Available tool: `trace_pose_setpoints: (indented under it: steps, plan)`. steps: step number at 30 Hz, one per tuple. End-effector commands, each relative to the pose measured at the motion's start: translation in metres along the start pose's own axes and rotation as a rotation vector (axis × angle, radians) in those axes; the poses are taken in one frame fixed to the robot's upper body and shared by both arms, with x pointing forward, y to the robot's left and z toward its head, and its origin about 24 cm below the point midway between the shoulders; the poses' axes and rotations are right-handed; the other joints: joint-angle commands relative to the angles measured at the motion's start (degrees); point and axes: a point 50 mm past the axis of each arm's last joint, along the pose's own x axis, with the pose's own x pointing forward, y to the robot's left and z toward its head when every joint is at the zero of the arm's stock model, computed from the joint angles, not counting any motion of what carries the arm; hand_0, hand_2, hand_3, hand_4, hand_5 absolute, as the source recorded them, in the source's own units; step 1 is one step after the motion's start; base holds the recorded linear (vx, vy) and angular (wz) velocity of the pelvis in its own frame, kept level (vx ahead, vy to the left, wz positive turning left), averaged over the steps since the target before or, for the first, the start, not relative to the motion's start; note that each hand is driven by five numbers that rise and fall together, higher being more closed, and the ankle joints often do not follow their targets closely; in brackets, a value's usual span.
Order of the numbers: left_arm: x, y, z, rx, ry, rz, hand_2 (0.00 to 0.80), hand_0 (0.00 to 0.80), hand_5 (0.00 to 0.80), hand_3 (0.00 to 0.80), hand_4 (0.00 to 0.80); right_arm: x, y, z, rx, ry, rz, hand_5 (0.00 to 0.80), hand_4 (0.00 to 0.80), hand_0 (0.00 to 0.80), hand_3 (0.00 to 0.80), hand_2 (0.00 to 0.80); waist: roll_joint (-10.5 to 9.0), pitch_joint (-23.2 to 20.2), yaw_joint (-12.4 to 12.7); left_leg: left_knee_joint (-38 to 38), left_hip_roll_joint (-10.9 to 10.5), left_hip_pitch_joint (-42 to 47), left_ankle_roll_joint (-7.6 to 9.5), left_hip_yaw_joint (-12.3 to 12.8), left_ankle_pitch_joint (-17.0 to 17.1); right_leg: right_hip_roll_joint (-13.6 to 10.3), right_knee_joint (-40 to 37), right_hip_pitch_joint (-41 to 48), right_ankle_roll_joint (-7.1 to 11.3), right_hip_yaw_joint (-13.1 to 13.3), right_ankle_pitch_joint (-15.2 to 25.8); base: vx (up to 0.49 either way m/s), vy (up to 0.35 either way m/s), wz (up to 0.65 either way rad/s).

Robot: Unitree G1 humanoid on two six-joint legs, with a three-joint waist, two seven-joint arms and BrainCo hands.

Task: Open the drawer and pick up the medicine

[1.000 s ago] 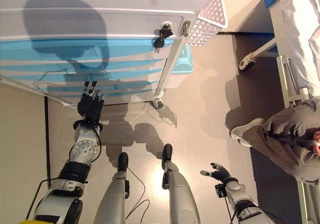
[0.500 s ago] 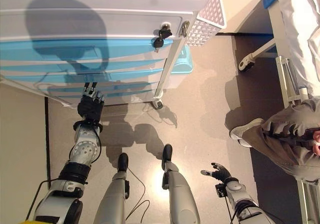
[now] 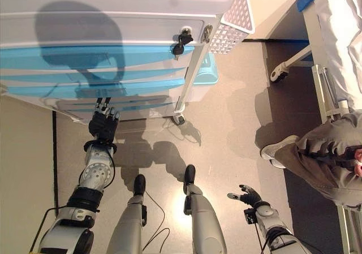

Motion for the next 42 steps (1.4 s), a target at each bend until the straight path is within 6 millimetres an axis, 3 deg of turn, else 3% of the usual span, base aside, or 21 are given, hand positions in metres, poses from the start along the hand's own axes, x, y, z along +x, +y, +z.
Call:
trace_pose_setpoints:
  steps: [1, 26, 42]
  plan:
    - [-0.004, -0.078, 0.069, 0.068, -0.319, -0.446, 0.800, 0.800, 0.800, 0.800, 0.800, -0.011, -0.014, -0.033, -0.053, 0.089, -0.023, 0.000, 0.000, 0.000, 0.000, 0.000, -0.75, -3.53, 2.06, 0.74, -4.74, -3.48, 4.51, -1.93, 0.46, 1.37, 4.94, 1.01, 1.85, -0.84, -2.05, -0.032, -0.025, 0.04]
    - [-0.010, -0.070, 0.053, 0.091, -0.235, -0.439, 0.800, 0.800, 0.800, 0.800, 0.800, -0.014, -0.011, -0.045, -0.042, 0.125, -0.022, 0.000, 0.000, 0.000, 0.000, 0.000, -1.53, -3.41, 3.88, -0.43, -3.95, -2.38, 2.62, -5.39, 3.37, 2.74, 7.09, 2.42, 0.35, -4.43, -4.88, -0.030, -0.043, 0.07]
    - [-0.021, -0.047, 0.035, 0.088, -0.151, -0.373, 0.800, 0.800, 0.800, 0.800, 0.800, -0.017, -0.014, -0.051, -0.033, 0.146, -0.036, 0.000, 0.000, 0.000, 0.000, 0.000, -0.99, -2.72, 5.79, 1.65, -3.12, -0.69, 1.35, -8.95, 3.39, 3.30, 11.31, 5.26, -1.18, -7.62, -8.78, 0.000, -0.041, 0.11]
